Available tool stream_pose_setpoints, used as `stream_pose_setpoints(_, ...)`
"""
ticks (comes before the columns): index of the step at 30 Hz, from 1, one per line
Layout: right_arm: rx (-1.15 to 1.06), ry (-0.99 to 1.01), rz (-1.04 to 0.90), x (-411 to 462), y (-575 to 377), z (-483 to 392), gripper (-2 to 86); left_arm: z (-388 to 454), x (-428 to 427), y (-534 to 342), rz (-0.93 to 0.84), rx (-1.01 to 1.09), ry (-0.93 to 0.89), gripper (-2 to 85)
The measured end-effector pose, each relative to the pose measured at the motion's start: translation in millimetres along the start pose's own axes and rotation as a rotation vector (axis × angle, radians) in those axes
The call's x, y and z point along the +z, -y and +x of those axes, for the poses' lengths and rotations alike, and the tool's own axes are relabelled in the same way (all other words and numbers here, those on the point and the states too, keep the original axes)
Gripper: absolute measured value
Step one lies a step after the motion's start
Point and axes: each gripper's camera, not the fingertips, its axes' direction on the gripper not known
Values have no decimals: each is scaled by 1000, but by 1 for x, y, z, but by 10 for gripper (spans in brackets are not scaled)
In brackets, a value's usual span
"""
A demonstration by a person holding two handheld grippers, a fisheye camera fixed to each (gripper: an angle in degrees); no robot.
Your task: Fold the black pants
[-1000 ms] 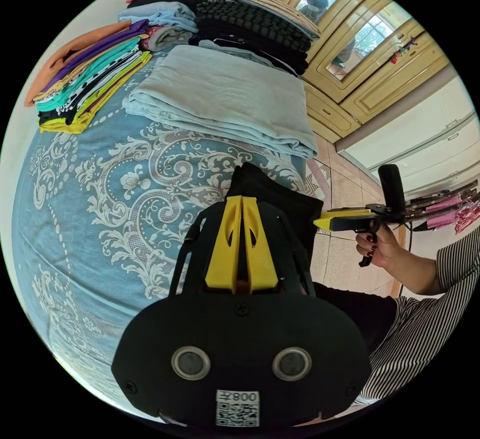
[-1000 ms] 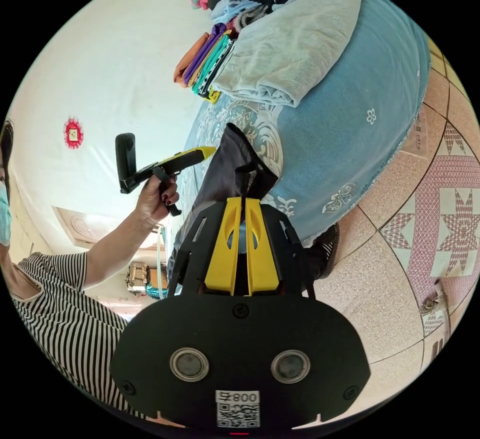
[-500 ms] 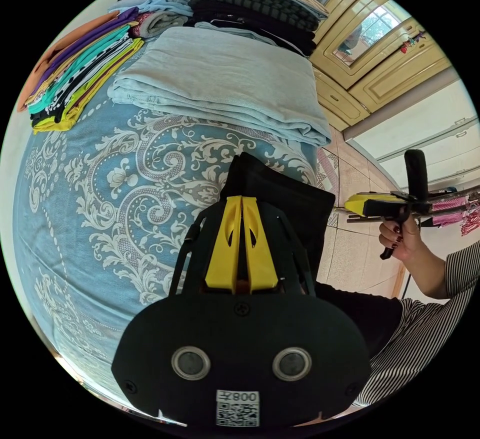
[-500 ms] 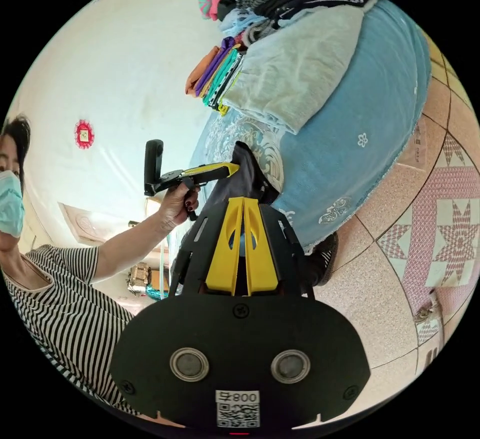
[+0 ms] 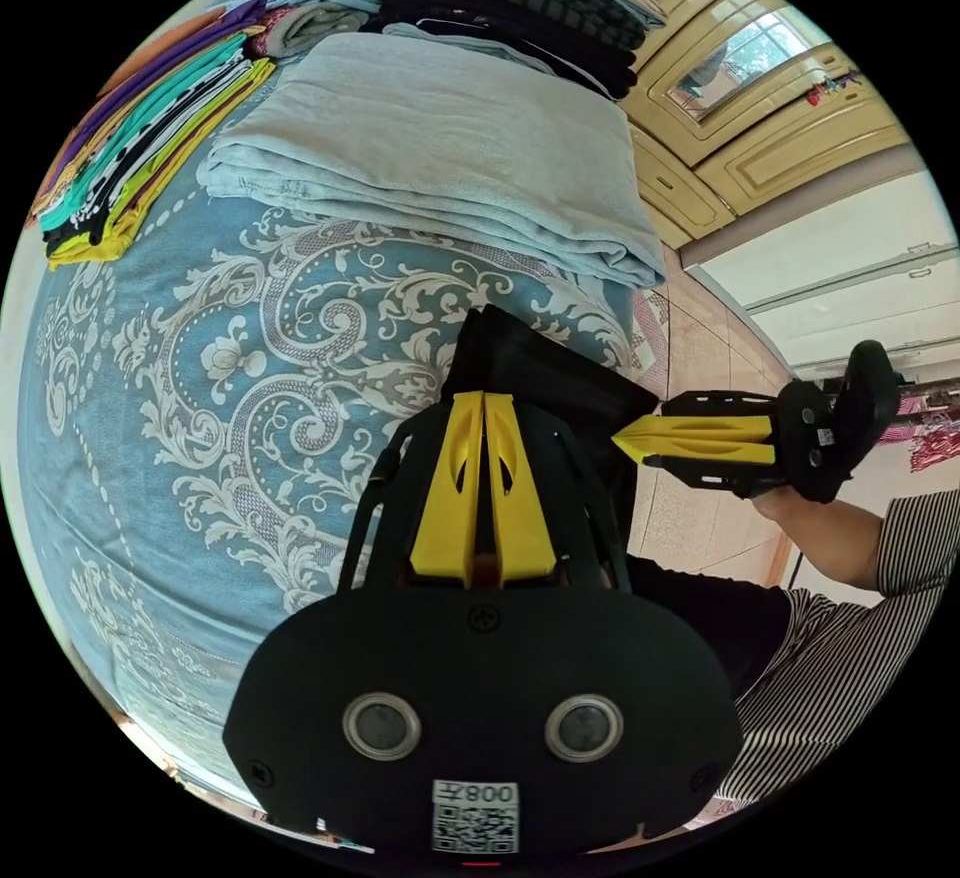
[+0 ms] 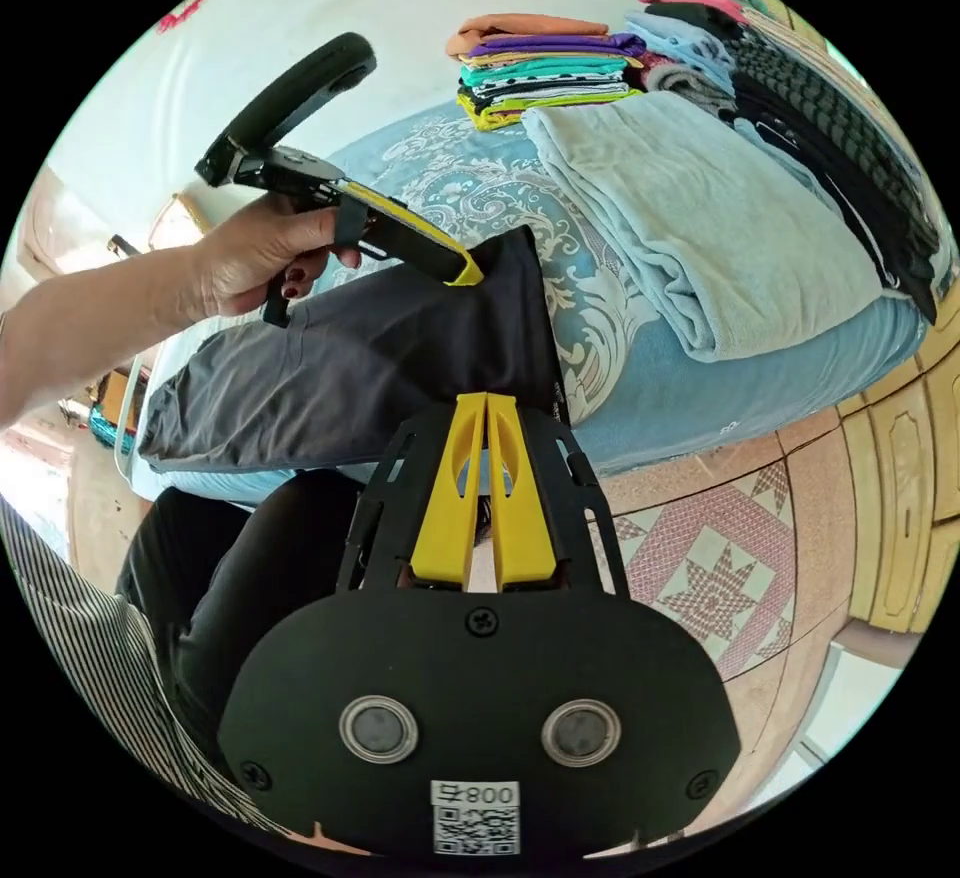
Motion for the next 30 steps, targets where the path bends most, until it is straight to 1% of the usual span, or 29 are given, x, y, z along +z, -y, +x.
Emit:
stream_pose_setpoints(2,-22,-38,-2,13,2,-12,1,-6,-4,-14,-15,-63,-32,0)
stream_pose_setpoints(4,-16,-38,-15,29,6,-21,1,-6,-26,-44,89,-91,-72,0)
stream_pose_setpoints(6,10,-19,-20,41,10,-25,1,-4,-41,-76,139,-89,-91,0)
stream_pose_setpoints(8,24,-12,-15,54,12,-30,1,-2,-49,-114,158,-106,-50,0)
stream_pose_setpoints(10,40,-6,-19,71,16,-36,1,-4,-44,-170,131,-181,18,0)
stream_pose_setpoints(13,105,57,-34,91,24,-36,1,-9,-19,-232,48,-251,14,1)
stream_pose_setpoints(14,118,75,-36,95,25,-35,1,-10,-22,-245,113,-265,6,1)
stream_pose_setpoints(16,157,102,-24,107,31,-34,1,-17,-28,-285,141,-366,-71,1)
stream_pose_setpoints(18,158,73,0,112,36,-39,1,-13,-42,-318,212,-382,-55,0)
stream_pose_setpoints(20,143,80,18,117,44,-48,1,-9,-54,-356,240,-382,-36,0)
stream_pose_setpoints(22,96,156,48,127,56,-70,1,-8,-70,-419,266,-437,26,0)
stream_pose_setpoints(23,77,178,49,132,60,-78,1,-10,-73,-437,270,-462,42,0)
stream_pose_setpoints(25,-35,281,28,155,77,-120,1,-17,-84,-516,292,-616,107,1)
stream_pose_setpoints(26,-70,307,15,163,81,-132,1,-19,-87,-537,298,-661,117,1)
stream_pose_setpoints(28,-227,405,-70,201,93,-186,1,-28,-89,-620,298,-849,158,1)
stream_pose_setpoints(30,-336,437,-141,230,98,-227,1,-31,-85,-673,278,-956,187,1)
